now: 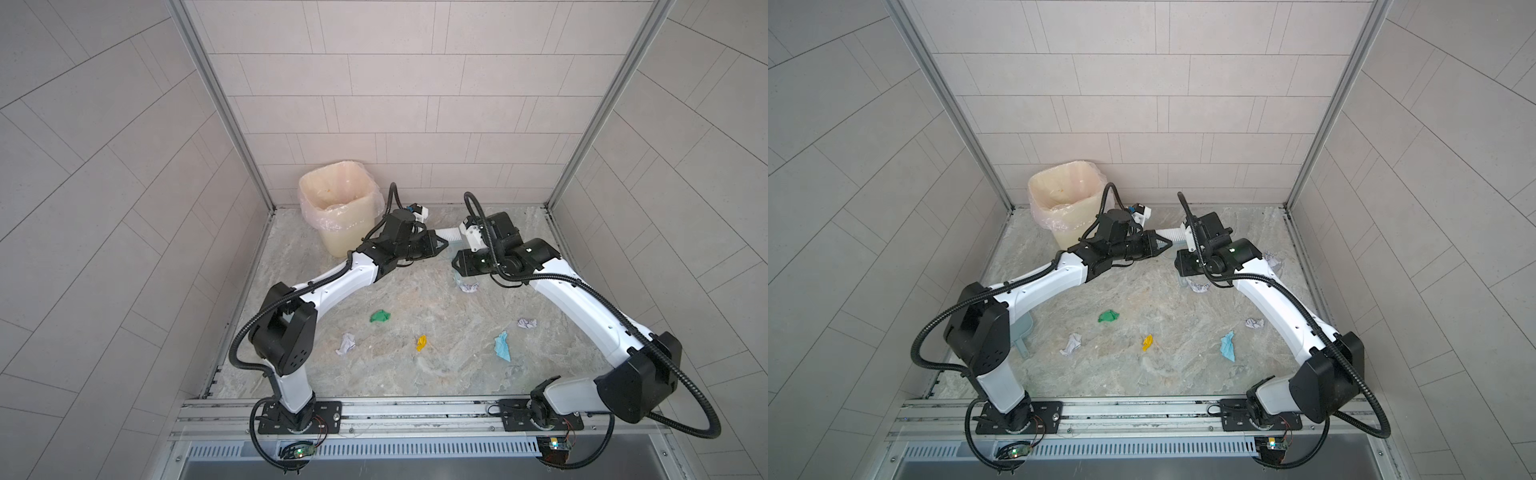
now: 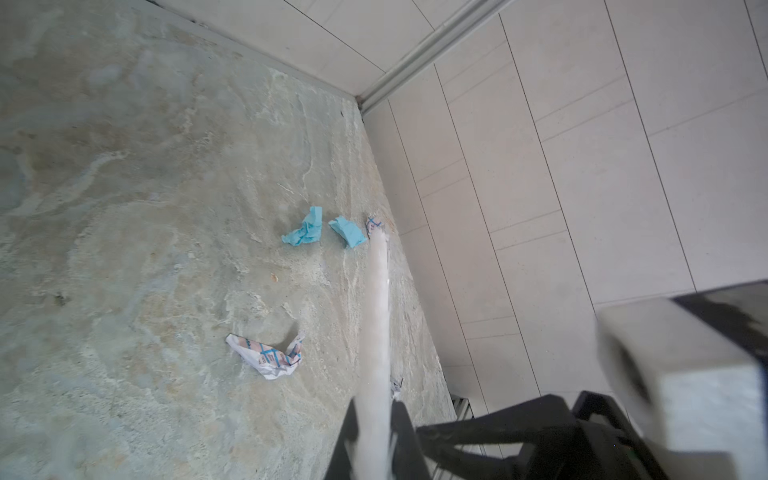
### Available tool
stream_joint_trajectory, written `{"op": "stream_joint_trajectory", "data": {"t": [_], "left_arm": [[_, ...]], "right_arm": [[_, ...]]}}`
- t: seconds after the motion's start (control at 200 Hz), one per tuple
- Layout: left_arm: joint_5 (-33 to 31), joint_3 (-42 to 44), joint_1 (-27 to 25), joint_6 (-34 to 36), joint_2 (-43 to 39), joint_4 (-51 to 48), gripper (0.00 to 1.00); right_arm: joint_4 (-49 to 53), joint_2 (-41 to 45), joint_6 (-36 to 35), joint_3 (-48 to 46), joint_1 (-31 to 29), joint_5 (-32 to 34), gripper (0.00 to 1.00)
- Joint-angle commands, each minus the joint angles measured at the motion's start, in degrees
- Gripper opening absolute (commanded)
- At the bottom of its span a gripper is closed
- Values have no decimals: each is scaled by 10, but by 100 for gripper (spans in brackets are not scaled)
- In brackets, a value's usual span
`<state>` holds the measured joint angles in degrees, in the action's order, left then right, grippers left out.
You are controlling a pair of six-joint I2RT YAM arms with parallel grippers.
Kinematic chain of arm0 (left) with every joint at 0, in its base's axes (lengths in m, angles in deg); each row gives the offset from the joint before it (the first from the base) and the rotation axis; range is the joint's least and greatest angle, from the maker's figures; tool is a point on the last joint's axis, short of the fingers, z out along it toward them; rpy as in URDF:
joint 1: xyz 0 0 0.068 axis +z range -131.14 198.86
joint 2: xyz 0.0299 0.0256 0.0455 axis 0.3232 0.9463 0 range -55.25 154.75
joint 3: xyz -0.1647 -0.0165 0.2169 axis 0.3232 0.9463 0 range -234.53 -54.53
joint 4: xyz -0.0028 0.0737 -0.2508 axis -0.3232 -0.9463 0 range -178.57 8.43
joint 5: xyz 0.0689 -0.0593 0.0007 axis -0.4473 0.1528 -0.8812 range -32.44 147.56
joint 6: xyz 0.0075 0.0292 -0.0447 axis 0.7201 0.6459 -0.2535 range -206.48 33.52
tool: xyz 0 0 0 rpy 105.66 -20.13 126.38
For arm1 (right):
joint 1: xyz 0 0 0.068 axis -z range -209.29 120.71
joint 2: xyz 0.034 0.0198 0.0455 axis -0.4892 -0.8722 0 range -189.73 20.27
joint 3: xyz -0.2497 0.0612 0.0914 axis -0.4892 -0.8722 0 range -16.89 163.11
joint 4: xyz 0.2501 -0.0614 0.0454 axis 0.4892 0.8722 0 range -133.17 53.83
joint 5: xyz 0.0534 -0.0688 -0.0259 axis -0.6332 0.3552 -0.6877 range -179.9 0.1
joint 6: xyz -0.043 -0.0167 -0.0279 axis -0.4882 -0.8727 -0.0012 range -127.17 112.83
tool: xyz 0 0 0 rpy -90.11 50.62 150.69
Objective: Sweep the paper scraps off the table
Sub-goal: 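Grasp the brush bristles with the left gripper while the right gripper holds the handle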
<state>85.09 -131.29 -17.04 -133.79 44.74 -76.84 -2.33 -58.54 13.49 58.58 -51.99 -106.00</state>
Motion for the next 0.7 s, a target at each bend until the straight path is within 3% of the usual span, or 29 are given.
{"op": "stream_joint_trajectory", "data": {"t": [0.0,0.1,0.245,0.525,0.696], "left_arm": [[-33,38,25,-56,-47,86,0],[-56,81,38,-92,-79,161,0],[-84,106,43,-138,-104,237,0],[-116,112,43,-253,-82,391,0],[-117,91,41,-288,-61,433,0]], "right_arm": [[-66,52,41,-35,45,-70,58],[-154,86,97,-85,82,-152,71],[-283,105,188,-135,102,-235,78],[-528,91,368,-163,112,-284,84],[-584,66,410,-138,111,-288,84]]}}
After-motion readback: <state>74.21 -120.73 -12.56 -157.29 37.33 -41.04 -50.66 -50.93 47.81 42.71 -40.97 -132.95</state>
